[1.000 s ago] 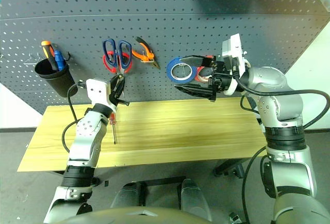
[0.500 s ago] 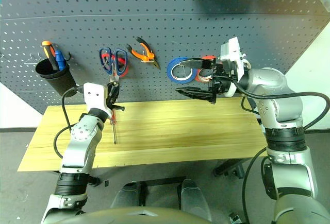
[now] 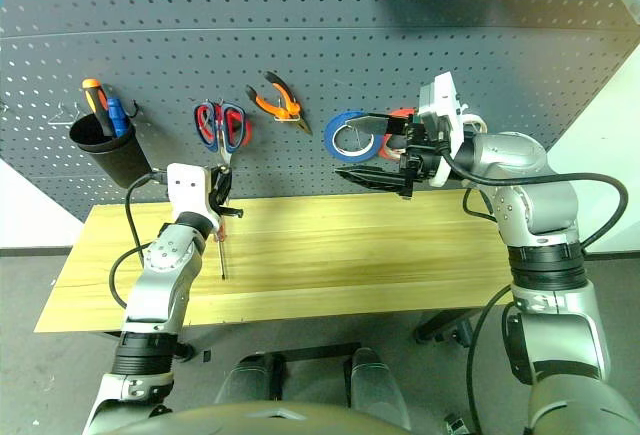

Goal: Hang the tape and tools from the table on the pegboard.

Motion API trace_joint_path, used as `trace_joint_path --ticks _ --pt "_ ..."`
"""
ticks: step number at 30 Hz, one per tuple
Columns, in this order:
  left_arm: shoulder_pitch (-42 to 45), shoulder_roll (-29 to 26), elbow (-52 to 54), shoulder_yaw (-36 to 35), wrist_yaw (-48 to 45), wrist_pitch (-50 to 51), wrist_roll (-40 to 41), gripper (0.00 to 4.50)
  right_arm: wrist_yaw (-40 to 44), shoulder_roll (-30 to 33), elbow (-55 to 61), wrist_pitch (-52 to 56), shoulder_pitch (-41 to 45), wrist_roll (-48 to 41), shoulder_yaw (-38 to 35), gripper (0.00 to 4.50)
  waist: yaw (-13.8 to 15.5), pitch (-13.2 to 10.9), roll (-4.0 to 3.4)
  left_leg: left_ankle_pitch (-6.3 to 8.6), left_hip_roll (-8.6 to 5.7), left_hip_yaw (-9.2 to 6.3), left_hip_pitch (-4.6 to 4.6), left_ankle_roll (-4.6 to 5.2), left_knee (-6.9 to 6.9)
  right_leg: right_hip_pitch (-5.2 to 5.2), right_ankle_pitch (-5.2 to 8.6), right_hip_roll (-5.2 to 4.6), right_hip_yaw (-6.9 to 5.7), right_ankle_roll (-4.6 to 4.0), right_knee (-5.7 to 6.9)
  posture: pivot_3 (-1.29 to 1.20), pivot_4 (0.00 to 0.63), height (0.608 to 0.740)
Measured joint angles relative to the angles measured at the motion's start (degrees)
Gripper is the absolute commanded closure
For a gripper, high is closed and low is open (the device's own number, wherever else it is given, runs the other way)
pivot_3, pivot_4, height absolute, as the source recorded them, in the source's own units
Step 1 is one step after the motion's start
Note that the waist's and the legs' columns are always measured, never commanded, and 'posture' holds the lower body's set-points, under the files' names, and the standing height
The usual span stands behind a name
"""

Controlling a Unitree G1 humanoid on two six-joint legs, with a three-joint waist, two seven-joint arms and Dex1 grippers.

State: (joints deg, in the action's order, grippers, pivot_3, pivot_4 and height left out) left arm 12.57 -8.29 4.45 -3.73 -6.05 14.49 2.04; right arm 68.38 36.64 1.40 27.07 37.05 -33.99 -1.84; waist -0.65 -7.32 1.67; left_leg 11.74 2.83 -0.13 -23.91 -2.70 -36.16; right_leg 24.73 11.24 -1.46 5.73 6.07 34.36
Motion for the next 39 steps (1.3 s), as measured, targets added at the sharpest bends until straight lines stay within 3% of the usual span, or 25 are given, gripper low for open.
trace_joint_path --ticks 2,14,18,26,31,39 --pt "-0.02 0.05 -0.07 0.00 -0.08 -0.01 0.26 3.97 -0.13 0.00 0.00 -0.02 -0.08 0.14 0.00 0.00 -0.02 0.00 0.00 0.00 0.00 0.00 0.00 0.00 0.00 0.00 0.00 0.00 0.00 0.00 0.00 0.08 0.077 0.740" --pt "-0.70 -0.78 0.39 -0.36 -1.18 -0.59 1.34 0.04 -0.56 -0.09 0.25 -1.27 -1.52 0.60 -0.05 0.00 -0.02 0.00 0.00 0.00 0.00 0.00 0.01 0.00 0.00 -0.01 0.00 0.00 0.00 0.00 0.00 0.09 0.077 0.740" --pt "-2.80 -2.60 3.97 -0.69 -2.06 -2.32 1.40 0.04 -0.29 0.19 0.86 -1.12 -3.17 0.53 -0.12 0.00 -0.11 0.00 0.00 0.00 0.00 0.01 0.02 0.00 0.02 -0.02 0.00 -0.01 0.00 0.00 -0.01 0.09 0.081 0.740" --pt "-15.74 -6.14 14.95 -6.70 -5.46 -3.38 5.35 0.04 0.63 1.08 4.20 2.53 -6.57 -1.00 -0.08 0.00 -0.07 0.00 0.00 0.01 0.02 0.01 0.18 -0.01 0.07 -0.09 0.02 -0.03 0.02 -0.02 -0.06 0.13 0.097 0.740" --pt "-20.34 -4.83 15.70 -12.11 -3.22 2.38 9.29 0.04 1.07 1.30 5.58 5.25 -7.55 -1.37 1.11 0.00 0.20 -0.03 0.02 0.03 0.02 0.01 0.21 -0.03 0.05 -0.17 0.13 -0.08 0.01 0.13 -0.20 0.16 0.116 0.740" --pt "-15.96 -6.96 11.25 -9.75 1.46 18.48 4.83 0.04 0.51 -1.17 2.88 3.71 -7.58 3.28 7.44 0.00 0.17 -0.71 0.00 0.14 0.01 -0.04 0.22 -0.20 0.07 -0.17 0.15 -0.10 0.00 0.16 -0.29 0.19 0.173 0.740"
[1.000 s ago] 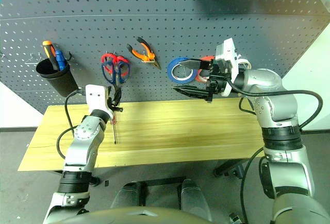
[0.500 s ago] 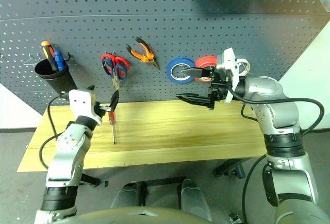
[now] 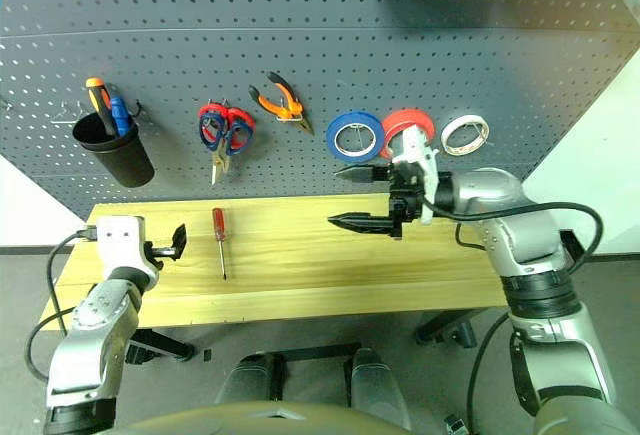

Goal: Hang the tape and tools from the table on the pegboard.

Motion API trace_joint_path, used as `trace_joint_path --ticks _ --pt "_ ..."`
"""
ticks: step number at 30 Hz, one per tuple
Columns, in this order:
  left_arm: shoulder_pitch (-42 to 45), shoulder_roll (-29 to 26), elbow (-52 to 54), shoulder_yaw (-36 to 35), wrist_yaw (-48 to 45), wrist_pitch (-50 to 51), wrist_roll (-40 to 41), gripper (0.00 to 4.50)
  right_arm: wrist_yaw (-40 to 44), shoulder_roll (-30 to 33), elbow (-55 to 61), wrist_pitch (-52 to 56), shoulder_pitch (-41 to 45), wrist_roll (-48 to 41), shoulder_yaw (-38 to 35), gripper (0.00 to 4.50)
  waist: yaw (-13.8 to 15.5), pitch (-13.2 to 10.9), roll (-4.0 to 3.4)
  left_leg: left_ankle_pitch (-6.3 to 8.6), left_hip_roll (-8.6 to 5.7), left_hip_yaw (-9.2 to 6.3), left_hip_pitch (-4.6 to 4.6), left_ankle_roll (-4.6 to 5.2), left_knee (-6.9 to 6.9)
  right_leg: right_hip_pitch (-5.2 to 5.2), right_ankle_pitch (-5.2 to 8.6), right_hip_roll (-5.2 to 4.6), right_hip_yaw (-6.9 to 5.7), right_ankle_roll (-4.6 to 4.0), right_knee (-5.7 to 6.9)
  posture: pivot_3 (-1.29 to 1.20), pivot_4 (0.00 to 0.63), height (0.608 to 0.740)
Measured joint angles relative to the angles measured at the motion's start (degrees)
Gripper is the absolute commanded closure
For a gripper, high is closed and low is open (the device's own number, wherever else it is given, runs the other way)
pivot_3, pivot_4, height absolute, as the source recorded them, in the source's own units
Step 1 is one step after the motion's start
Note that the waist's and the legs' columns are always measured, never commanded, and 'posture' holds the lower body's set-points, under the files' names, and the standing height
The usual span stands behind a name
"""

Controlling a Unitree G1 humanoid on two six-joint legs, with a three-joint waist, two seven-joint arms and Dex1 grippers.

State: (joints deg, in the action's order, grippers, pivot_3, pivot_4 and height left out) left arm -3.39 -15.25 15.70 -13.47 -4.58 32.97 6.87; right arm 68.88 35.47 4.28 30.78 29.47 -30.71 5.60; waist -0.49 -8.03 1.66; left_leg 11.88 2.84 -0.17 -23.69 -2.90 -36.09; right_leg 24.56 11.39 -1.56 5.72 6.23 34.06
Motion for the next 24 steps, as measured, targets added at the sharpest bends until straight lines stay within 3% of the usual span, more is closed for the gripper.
trace_joint_path --ticks 6,14,24 --pt "9.15 -0.45 -4.70 1.25 -0.34 6.03 0.13 0.04 -2.23 -4.52 -4.59 1.65 3.12 3.62 5.37 0.00 0.13 -1.45 -0.02 -0.01 0.00 -0.05 -0.04 0.02 0.10 0.08 -0.01 0.01 -0.01 -0.01 0.05 0.19 0.211 0.740" --pt "17.08 2.10 -11.64 2.24 2.31 16.43 0.28 0.04 -2.42 -9.59 -11.14 -6.41 4.58 10.16 9.34 0.00 1.23 -3.70 -0.06 -0.12 0.00 -0.10 -0.65 0.25 0.09 0.73 -0.05 0.09 -0.04 -0.09 0.39 0.21 0.264 0.740" --pt "27.26 2.06 -25.47 1.54 4.16 18.77 -0.14 0.04 -0.19 -9.37 -11.13 -6.86 4.62 12.00 10.99 0.00 2.67 -6.59 0.08 -0.12 -0.01 -0.16 -0.74 0.24 -0.03 0.81 -0.03 0.08 -0.06 -0.08 0.49 0.18 0.305 0.740"
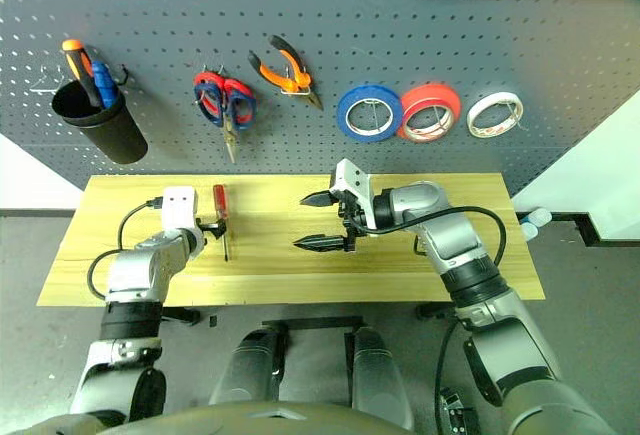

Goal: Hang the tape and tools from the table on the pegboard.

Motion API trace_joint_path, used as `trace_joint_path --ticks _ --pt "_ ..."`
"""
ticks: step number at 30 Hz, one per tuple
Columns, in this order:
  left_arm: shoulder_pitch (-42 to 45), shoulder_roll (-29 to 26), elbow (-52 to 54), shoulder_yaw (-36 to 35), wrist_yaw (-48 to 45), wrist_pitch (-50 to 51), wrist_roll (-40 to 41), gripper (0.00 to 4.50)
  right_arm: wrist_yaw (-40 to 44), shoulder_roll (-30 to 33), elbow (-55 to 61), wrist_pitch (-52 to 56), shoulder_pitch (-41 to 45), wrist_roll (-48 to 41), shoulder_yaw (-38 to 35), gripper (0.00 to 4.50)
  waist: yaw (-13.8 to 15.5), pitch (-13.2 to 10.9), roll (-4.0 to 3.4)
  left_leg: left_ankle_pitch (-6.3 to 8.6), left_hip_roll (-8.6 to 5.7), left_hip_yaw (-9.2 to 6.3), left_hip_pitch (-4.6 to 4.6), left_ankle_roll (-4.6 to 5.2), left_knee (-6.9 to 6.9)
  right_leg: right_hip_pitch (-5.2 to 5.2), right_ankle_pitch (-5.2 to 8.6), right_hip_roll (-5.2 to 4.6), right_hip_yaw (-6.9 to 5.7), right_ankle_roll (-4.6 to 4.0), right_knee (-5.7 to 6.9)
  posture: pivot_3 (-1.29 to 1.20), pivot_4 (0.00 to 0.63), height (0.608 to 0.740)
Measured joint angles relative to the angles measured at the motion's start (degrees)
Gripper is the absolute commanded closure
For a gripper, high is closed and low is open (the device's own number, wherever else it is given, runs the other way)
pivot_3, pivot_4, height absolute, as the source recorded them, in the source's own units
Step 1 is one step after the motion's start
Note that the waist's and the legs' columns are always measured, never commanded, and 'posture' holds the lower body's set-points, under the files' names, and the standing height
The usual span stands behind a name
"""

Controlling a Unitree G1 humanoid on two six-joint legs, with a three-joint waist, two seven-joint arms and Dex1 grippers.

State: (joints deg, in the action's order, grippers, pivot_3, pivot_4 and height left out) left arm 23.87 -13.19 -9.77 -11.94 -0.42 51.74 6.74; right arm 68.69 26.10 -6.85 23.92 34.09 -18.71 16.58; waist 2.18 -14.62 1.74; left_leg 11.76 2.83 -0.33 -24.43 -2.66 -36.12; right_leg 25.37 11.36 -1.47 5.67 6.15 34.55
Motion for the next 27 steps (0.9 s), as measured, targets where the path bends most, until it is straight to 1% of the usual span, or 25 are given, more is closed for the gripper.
trace_joint_path --ticks 4,10,18,21,22,23,26,27 --pt "5.43 -1.82 -7.90 -1.12 -0.31 -2.74 0.04 0.04 -0.89 -1.06 -2.34 0.62 1.84 0.92 0.00 0.00 -0.01 -0.74 -0.05 0.00 0.00 0.00 -0.08 0.00 0.08 0.09 -0.01 0.00 -0.01 -0.01 -0.01 0.17 0.319 0.740" --pt "14.05 -2.75 -20.67 -1.60 -1.88 -6.61 0.12 0.04 -1.62 -3.09 -3.78 -0.59 3.31 2.23 0.01 0.00 0.07 -1.74 -0.08 0.00 -0.02 -0.03 -0.19 0.00 0.08 0.09 0.03 -0.02 -0.06 0.08 -0.03 0.16 0.333 0.740" --pt "20.55 -1.98 -32.56 -1.55 -1.50 -9.59 0.19 0.04 -1.54 -2.48 -2.72 -0.33 2.18 2.64 -0.01 0.00 -0.02 -2.65 -0.07 0.00 -0.05 -0.04 -0.23 -0.01 0.12 0.12 0.07 -0.05 -0.07 0.19 -0.03 0.15 0.336 0.740" --pt "23.32 -1.83 -36.35 -2.77 -0.04 -9.96 0.54 0.04 -1.60 -2.33 -2.14 0.55 1.79 2.75 0.00 0.00 -0.12 -2.86 -0.10 0.00 -0.05 -0.05 -0.23 -0.01 0.09 0.13 0.07 -0.04 -0.07 0.20 0.00 0.14 0.339 0.740" --pt "23.95 -1.81 -37.07 -3.42 0.46 -9.67 0.95 0.04 -1.63 -2.29 -2.09 0.67 1.74 2.77 0.00 0.00 -0.15 -2.87 -0.12 0.00 -0.05 -0.05 -0.23 -0.01 0.09 0.13 0.19 -0.04 -0.07 0.40 0.00 0.14 0.338 0.740" --pt "24.33 -1.74 -37.62 -4.09 0.94 -9.42 1.42 0.04 -1.67 -2.24 -2.05 0.69 1.71 2.79 -0.01 0.00 -0.17 -2.88 -0.14 0.00 -0.05 -0.05 -0.23 -0.01 0.08 0.13 0.19 -0.04 -0.07 0.40 0.00 0.14 0.338 0.740" --pt "25.43 -1.52 -38.53 -6.39 2.33 -8.29 2.82 0.62 -1.88 -2.01 -2.05 0.69 1.72 2.82 -0.02 0.00 -0.20 -2.89 -0.15 0.00 -0.06 -0.05 -0.21 -0.02 0.09 0.12 0.20 -0.05 -0.07 0.40 0.00 0.13 0.335 0.740" --pt "25.46 -1.50 -38.50 -6.90 2.73 -8.04 3.08 0.91 -1.89 -2.01 -2.05 0.68 1.72 2.82 -0.02 0.00 -0.21 -2.90 -0.16 0.00 -0.06 -0.05 -0.21 -0.02 0.10 0.12 0.20 -0.04 -0.07 0.40 0.00 0.13 0.334 0.740"
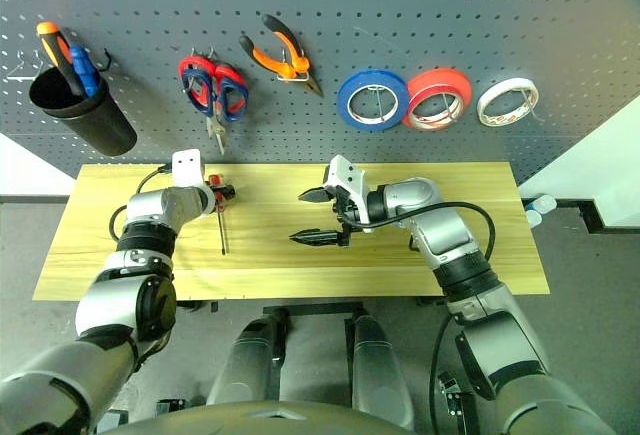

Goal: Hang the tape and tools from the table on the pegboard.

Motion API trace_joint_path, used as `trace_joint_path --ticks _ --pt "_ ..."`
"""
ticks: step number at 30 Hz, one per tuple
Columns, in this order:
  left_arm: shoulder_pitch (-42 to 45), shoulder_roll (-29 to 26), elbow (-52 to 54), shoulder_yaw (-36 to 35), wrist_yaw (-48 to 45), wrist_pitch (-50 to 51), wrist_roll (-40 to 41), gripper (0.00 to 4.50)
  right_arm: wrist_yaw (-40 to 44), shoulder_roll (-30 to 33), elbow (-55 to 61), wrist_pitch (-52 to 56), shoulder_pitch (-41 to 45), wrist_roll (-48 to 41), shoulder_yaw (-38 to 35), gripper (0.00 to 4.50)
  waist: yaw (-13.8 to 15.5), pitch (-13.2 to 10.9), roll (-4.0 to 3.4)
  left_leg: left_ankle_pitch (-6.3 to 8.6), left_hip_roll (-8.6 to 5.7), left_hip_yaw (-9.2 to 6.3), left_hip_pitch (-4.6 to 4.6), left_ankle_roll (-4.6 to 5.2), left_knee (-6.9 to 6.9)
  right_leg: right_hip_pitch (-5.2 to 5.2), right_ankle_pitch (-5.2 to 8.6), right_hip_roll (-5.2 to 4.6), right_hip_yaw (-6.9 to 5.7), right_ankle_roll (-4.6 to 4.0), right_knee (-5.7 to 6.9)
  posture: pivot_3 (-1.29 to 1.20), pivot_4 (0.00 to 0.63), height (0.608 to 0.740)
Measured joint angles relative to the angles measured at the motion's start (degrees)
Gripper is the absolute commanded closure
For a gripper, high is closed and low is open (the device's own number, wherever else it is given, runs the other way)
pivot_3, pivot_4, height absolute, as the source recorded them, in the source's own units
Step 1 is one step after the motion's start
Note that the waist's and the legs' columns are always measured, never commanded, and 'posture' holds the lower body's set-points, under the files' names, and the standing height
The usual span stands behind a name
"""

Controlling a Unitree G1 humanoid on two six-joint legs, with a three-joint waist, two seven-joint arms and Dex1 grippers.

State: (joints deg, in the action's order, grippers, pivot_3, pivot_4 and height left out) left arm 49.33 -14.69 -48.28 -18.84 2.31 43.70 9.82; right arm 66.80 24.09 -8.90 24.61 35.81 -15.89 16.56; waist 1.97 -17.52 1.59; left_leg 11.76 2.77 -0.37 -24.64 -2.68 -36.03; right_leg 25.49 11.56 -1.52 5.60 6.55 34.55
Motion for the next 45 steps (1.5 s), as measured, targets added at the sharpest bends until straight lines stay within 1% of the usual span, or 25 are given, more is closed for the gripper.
trace_joint_path --ticks 3,5,8,9,14,19,26,30,34,37,41,45 --pt "-0.08 0.06 0.66 -0.58 1.27 1.37 0.54 1.82 -0.09 0.00 -0.01 -0.12 0.01 0.05 0.00 0.00 0.01 0.00 0.00 0.00 0.00 0.00 0.01 0.00 0.01 0.00 0.00 0.00 0.00 0.01 0.00 0.13 0.326 0.740" --pt "-0.55 0.21 2.05 -0.85 1.79 3.13 0.84 2.50 -0.18 -0.03 -0.05 -0.32 0.02 0.09 0.00 0.00 0.02 0.00 0.00 0.00 -0.01 0.00 0.01 -0.01 0.00 -0.01 0.00 -0.01 0.00 0.01 0.00 0.13 0.323 0.740" --pt "-2.38 1.32 6.05 -1.00 2.29 5.71 0.95 3.48 -1.16 -0.39 -1.18 -1.78 0.21 0.79 -0.13 0.00 -0.01 0.00 0.00 0.00 -0.02 0.00 0.02 -0.01 -0.01 -0.03 0.00 -0.01 0.00 0.00 0.00 0.13 0.315 0.740" --pt "-2.80 1.56 7.10 -1.00 2.37 6.41 0.96 3.59 -1.56 -0.56 -1.73 -2.22 0.35 1.18 -0.14 0.00 0.02 0.00 0.00 0.00 -0.02 0.00 0.03 -0.02 -0.01 -0.03 0.00 -0.01 0.00 0.00 -0.01 0.12 0.312 0.740" --pt "-4.90 2.74 12.11 -0.90 2.49 9.89 1.07 3.59 -4.22 -1.45 -5.14 -5.75 1.30 3.00 -0.44 0.00 -0.21 0.00 -0.01 -0.01 -0.02 0.00 0.06 -0.03 -0.01 -0.06 0.00 -0.02 0.00 0.00 -0.01 0.11 0.294 0.740" --pt "-7.71 2.38 17.11 -0.42 1.75 13.02 1.30 3.59 -5.62 -1.79 -8.27 -8.86 1.52 4.63 -1.02 0.00 -1.33 0.01 -0.01 -0.01 -0.04 0.00 0.05 -0.04 0.02 -0.08 -0.06 -0.04 0.00 0.07 -0.04 0.11 0.285 0.740" --pt "-11.64 2.31 24.61 0.14 0.24 18.98 2.20 3.59 -5.44 -1.84 -8.82 -9.53 1.57 4.93 -1.56 0.00 -2.64 0.01 -0.01 -0.01 -0.03 0.00 0.08 -0.04 0.03 -0.08 -0.11 -0.03 0.00 0.17 -0.01 0.11 0.273 0.740" --pt "-16.07 1.39 32.03 2.02 -1.95 23.95 2.79 3.59 -3.63 -1.64 -8.38 -9.49 1.51 3.97 -2.23 0.00 -2.96 0.01 0.00 -0.01 -0.03 0.00 0.07 -0.04 0.07 -0.06 -0.18 -0.03 0.01 0.09 -0.02 0.11 0.258 0.740" --pt "-21.62 -1.09 40.66 5.36 -4.88 27.85 3.32 3.59 -1.18 -1.32 -5.41 -8.52 1.42 1.69 -3.30 0.00 -2.94 0.02 0.02 -0.01 -0.01 -0.04 0.05 -0.04 0.14 0.00 -0.25 0.00 -0.02 0.00 -0.01 0.13 0.236 0.740" --pt "-25.50 -2.96 49.40 5.84 -6.43 32.20 4.23 3.59 0.38 -0.31 -3.71 -8.07 1.34 1.08 -3.37 0.00 -2.82 0.06 0.08 -0.01 -0.02 -0.03 -0.01 -0.05 0.11 0.00 -0.26 -0.03 -0.02 -0.01 -0.08 0.14 0.212 0.740" --pt "-30.09 -8.06 60.59 6.43 -9.51 35.90 5.65 3.59 1.79 0.71 -3.57 -7.90 1.37 0.90 -3.76 0.00 -2.75 0.15 0.17 -0.02 -0.02 -0.03 -0.04 -0.07 0.11 0.00 -0.29 -0.04 -0.03 -0.07 -0.16 0.16 0.181 0.740" --pt "-36.58 -14.79 72.00 6.72 -15.44 37.37 9.08 3.59 3.76 1.58 -2.79 -6.53 1.61 -1.31 -4.28 0.00 -2.78 0.44 0.40 -0.02 -0.01 -0.02 -0.10 -0.09 0.14 0.04 -0.31 -0.07 -0.04 -0.09 -0.25 0.18 0.149 0.740"
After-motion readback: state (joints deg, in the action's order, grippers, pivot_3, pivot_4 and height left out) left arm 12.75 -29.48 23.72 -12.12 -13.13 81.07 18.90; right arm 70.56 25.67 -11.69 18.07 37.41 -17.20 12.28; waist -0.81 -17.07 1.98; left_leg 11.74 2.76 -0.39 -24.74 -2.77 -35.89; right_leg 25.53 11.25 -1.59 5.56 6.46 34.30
